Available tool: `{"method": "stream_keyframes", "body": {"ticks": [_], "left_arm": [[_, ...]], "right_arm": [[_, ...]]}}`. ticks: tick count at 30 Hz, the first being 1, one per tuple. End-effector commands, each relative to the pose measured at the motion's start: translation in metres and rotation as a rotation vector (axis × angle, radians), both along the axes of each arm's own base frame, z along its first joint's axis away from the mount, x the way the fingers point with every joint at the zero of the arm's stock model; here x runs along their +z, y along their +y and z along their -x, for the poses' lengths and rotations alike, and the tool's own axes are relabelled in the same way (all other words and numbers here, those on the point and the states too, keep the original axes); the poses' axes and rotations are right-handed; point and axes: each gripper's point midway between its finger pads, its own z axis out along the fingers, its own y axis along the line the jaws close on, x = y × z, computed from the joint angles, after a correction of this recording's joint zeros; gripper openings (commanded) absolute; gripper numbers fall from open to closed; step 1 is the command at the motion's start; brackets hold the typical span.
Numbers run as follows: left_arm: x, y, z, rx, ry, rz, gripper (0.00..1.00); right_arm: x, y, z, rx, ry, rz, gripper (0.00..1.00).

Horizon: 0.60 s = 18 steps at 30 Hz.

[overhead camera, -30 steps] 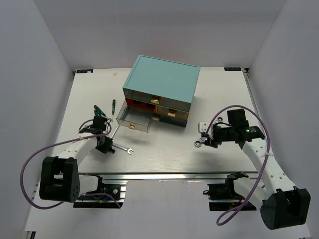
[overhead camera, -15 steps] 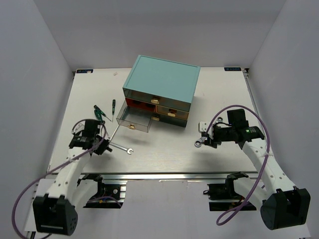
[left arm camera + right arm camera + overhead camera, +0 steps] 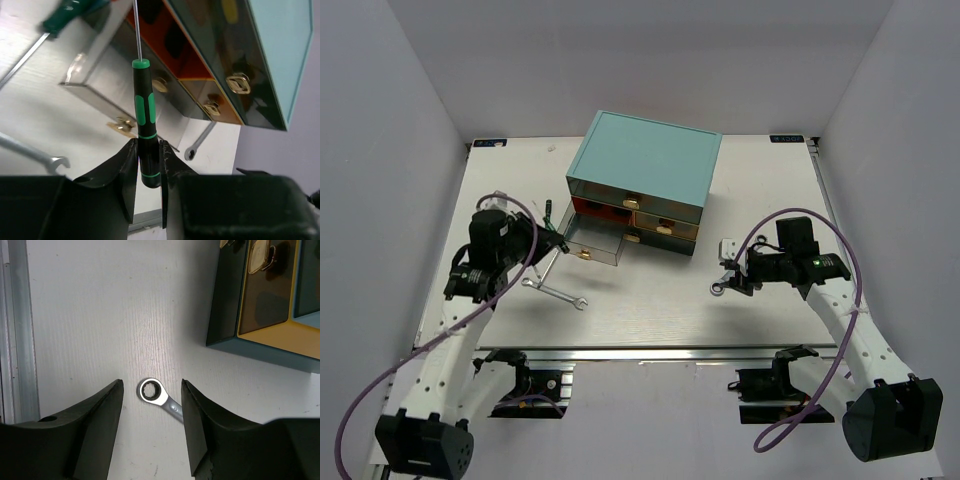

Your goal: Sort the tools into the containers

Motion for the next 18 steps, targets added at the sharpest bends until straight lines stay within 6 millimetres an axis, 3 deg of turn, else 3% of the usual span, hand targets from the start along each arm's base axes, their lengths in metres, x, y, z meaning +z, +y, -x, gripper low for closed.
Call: {"method": "stream_keyframes", "body": {"ticks": [1,8,12,13,14,16,17,18], "left_arm": [[0.038,-0.033,-0.014,-0.162,-0.145,0.048,0.00],[0.007,-0.082,-0.035,-0.258,-0.056,0.021,0.00],[-0.001,-0.089,-0.047,-0.215,-0.031,0.041,0.00],[-0.001,-0.089,-0.050,-0.205,-0.029,0.047,0.05],[0.000,-0.089,-0.051,-0.194,-0.023,0.055,0.21],[0.001,-0.088,-0.058,-0.173,-0.026,0.049,0.35],[0.002,-0.087,-0.059,-0.165,-0.023,0.043,0.47],[0.005,-0.086,-0.061,-0.157,-0.030,0.041,0.50]], "right_arm": [[0.020,0.006,-0.005,0.003,-0.035,-0.051,0.55],[0.020,0.005,-0.003,-0.009,-0.037,-0.056,0.55],[0.020,0.005,0.000,-0.009,-0.037,-0.059,0.55],[0.018,0.005,0.001,-0.010,-0.029,-0.060,0.55],[0.018,0.005,0.001,-0.013,-0.031,-0.059,0.55],[0.017,0.005,0.003,-0.011,-0.031,-0.059,0.55],[0.017,0.005,0.003,-0.010,-0.035,-0.060,0.55],[0.017,0.005,0.003,-0.011,-0.034,-0.060,0.55]]}}
